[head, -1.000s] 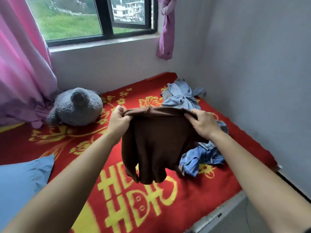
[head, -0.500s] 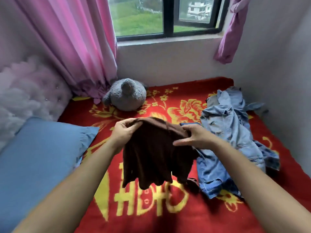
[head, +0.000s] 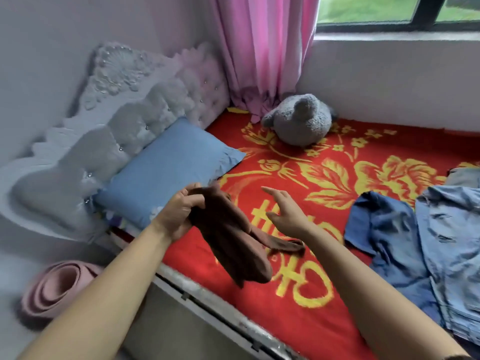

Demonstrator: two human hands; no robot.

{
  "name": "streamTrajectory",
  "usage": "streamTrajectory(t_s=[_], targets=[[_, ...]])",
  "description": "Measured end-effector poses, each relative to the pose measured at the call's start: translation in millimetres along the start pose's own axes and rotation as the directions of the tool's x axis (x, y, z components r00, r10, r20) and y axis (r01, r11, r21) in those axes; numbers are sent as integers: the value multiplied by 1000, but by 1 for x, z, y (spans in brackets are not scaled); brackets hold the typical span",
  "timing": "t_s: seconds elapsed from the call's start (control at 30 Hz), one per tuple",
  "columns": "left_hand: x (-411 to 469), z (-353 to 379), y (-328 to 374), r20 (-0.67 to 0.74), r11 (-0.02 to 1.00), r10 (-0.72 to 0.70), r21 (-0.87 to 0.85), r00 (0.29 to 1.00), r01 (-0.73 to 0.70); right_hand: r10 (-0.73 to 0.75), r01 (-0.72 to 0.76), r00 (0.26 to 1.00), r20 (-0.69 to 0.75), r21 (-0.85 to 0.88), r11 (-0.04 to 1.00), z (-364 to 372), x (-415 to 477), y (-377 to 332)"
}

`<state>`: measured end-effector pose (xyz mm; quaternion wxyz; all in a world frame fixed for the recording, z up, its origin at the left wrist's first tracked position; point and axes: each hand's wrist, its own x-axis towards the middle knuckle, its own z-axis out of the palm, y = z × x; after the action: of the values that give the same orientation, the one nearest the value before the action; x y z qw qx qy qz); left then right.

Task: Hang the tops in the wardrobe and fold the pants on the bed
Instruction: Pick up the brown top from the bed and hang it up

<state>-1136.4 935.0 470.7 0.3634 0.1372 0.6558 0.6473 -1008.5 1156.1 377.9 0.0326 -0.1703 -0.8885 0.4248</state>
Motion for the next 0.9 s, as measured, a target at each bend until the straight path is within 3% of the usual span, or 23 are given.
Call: streamTrajectory(t_s=[0.13, 0.27, 0.43, 0.53, 0.6, 0.67, 0.77, 0.83, 0.9], targets=[[-69, -35, 5, -50, 995, 88, -34, 995, -90, -112, 113, 971, 210, 6, 994, 38, -9, -89], [-152, -97, -4, -139, 983, 125, -114, 982, -141, -281, 337, 853, 439, -54, 940, 96, -35, -156], [-298, -199, -39, -216, 973, 192, -82, 957, -214, -350, 375, 796, 493, 53, 926, 225, -95, -234], [-390, -254, -63, -344, 964, 247, -9, 906, -266, -378, 402, 684, 624, 109, 909, 302, -151, -290], [-448, -284, -79, -427, 958, 263, 9, 865, -286, -388, 510, 594, 704, 43, 859, 348, -185, -324], [-502, -313, -94, -525, 961, 246, 23, 815, -275, -453, 646, 562, 692, -25, 763, 389, -214, -353], [-572, -355, -110, -695, 965, 256, 148, 672, -214, -635, 742, 585, 505, -17, 670, 426, -243, -398], [-615, -379, -118, -780, 965, 257, 233, 570, -117, -710, 765, 579, 401, 32, 643, 441, -251, -427], [-650, -396, -128, -812, 969, 222, 247, 540, -26, -733, 761, 580, 355, 85, 643, 453, -262, -459]])
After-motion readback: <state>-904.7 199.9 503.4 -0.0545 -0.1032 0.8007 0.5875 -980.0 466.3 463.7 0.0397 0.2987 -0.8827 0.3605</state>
